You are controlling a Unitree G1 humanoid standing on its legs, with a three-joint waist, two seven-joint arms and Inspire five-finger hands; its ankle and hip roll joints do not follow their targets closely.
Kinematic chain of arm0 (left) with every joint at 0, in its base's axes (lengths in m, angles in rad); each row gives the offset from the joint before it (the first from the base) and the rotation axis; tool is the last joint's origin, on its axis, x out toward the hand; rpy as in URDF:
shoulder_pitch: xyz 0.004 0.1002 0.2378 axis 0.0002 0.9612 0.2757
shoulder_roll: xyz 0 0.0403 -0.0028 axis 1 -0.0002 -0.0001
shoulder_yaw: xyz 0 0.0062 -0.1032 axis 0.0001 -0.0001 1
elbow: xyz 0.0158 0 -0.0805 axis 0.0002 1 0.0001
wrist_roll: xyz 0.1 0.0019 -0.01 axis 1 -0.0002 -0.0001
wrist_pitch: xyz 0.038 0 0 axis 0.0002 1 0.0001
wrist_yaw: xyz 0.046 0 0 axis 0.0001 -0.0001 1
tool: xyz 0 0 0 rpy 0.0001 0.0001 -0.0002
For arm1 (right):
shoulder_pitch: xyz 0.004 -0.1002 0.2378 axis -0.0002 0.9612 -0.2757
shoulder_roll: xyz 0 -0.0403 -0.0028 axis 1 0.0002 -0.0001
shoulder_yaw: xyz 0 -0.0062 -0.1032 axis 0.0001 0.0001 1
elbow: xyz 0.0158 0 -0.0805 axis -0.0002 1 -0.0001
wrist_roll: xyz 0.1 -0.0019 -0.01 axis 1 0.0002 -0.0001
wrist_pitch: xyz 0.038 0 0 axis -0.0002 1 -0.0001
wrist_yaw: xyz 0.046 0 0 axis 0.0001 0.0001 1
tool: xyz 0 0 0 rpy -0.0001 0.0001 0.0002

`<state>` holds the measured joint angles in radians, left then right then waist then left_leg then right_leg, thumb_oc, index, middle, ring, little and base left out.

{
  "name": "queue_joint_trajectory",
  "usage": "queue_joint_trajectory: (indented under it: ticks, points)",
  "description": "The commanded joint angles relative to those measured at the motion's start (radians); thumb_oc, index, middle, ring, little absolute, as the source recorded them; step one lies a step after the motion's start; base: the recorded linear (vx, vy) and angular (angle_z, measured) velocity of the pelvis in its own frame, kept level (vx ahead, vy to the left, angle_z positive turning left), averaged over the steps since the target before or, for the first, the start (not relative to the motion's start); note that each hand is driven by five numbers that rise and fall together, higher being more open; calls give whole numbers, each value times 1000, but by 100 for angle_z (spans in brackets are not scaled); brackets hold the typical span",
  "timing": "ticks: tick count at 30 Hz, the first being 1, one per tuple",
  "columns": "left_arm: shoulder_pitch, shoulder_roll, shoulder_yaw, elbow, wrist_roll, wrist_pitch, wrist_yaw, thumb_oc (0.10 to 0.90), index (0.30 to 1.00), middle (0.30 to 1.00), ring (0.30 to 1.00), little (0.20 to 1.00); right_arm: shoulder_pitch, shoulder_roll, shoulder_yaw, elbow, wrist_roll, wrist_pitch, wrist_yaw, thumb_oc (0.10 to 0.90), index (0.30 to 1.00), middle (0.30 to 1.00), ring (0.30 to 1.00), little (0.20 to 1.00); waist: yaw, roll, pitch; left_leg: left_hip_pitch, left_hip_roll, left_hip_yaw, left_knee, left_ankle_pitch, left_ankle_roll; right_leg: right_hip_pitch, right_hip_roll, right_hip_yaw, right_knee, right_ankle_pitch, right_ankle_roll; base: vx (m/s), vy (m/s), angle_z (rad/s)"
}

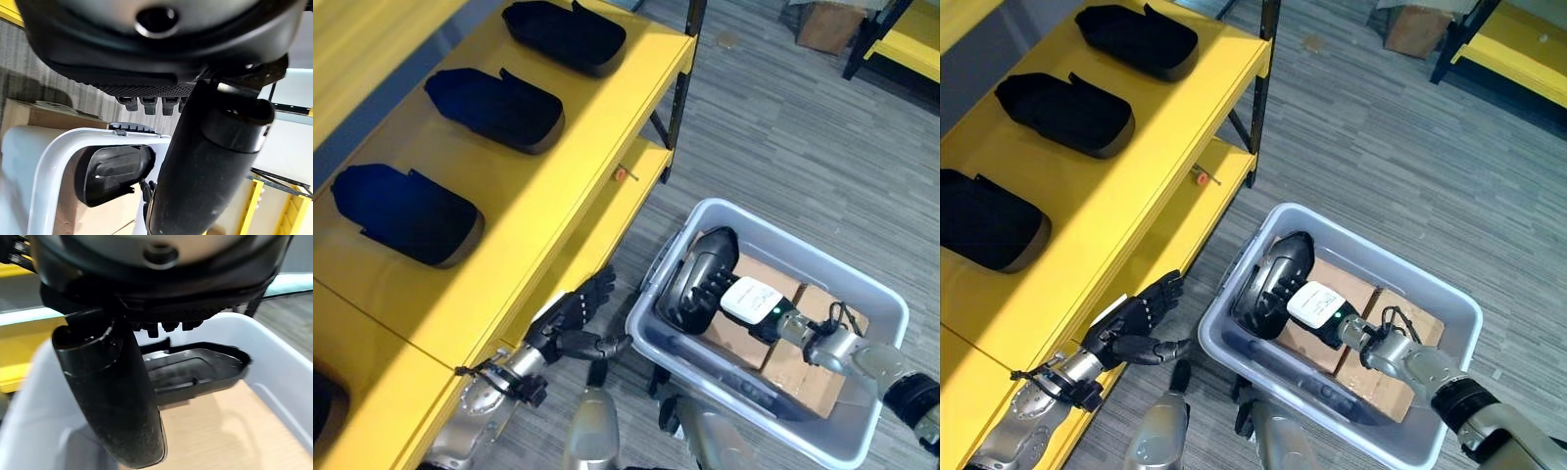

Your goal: Move parts from the plastic box to the shelf.

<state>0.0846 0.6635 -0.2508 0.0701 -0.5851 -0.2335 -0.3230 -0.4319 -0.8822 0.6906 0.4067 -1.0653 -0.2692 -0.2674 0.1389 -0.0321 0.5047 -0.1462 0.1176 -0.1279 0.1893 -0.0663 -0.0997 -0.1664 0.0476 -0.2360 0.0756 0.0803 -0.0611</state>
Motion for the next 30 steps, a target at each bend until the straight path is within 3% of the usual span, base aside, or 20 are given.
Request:
queue_joint_trajectory:
  ticks: [1,7,13,14,15,16,20,23,27,30]
  points:
    - [3,27,-1,-96,-40,-71,-40,900,1000,1000,1000,1000,-67,-25,-35,-4,-34,77,-112,900,1000,1000,1000,1000,-6,55,-85,-81,24,-34,-144,163,20,17,-14,46,330,-354,40,0,0,0]
    - [-43,35,-31,-88,-52,-71,-51,900,1000,1000,1000,1000,-147,-1,-20,97,-34,182,-124,900,1000,1000,1000,1000,1,95,-47,-150,0,-37,-116,160,26,-62,-23,43,413,-384,29,-59,0,2]
    - [-85,41,-47,-88,-56,-59,-59,900,1000,1000,1000,1000,-239,18,23,213,4,209,-83,900,1000,1000,1000,1000,15,124,-12,-202,-19,-38,-93,156,30,-130,-33,38,478,-404,21,-65,-9,1]
    - [-93,41,-49,-87,-53,-55,-60,900,1000,1000,1000,1000,-256,24,36,240,20,206,-51,741,778,778,778,778,18,129,-7,-210,-21,-37,-90,156,31,-142,-35,35,489,-406,20,-47,-14,-4]
    - [-95,40,-49,-87,-52,-54,-60,900,1000,1000,1000,1000,-261,25,40,245,24,207,-41,631,624,624,624,624,19,129,-6,-213,-22,-36,-89,156,31,-145,-35,35,493,-407,20,-43,-16,-3]
    - [-104,42,-49,-85,-57,-47,-68,900,1000,1000,1000,1000,-282,32,62,283,47,197,1,400,300,300,300,300,24,135,0,-220,-26,-36,-86,155,32,-157,-39,34,503,-410,19,-33,-16,2]
    - [-145,51,-60,-81,-54,-41,-93,900,1000,1000,1000,1000,-370,81,117,465,107,191,54,400,300,300,300,300,53,158,15,-260,-48,-38,-68,149,43,-211,-53,23,545,-417,15,-65,-40,8]
    - [-166,44,-51,-92,-48,-15,-103,900,1000,1000,1000,1000,-352,115,123,553,110,196,72,400,300,300,300,300,65,165,15,-282,-57,-34,-61,147,50,-231,-61,15,548,-412,14,-58,-37,14]
    - [-171,42,-49,-95,-45,-5,-117,900,1000,1000,1000,1000,-325,130,107,600,120,197,6,400,300,300,300,300,65,163,15,-281,-63,-33,-60,142,56,-233,-66,13,546,-411,15,-12,-15,3]
    - [-174,42,-49,-93,-52,-8,-134,900,1000,1000,1000,1000,-300,118,85,581,110,137,-160,400,300,300,300,300,59,161,15,-280,-61,-32,-63,144,60,-229,-62,12,525,-393,17,-43,-2,3]
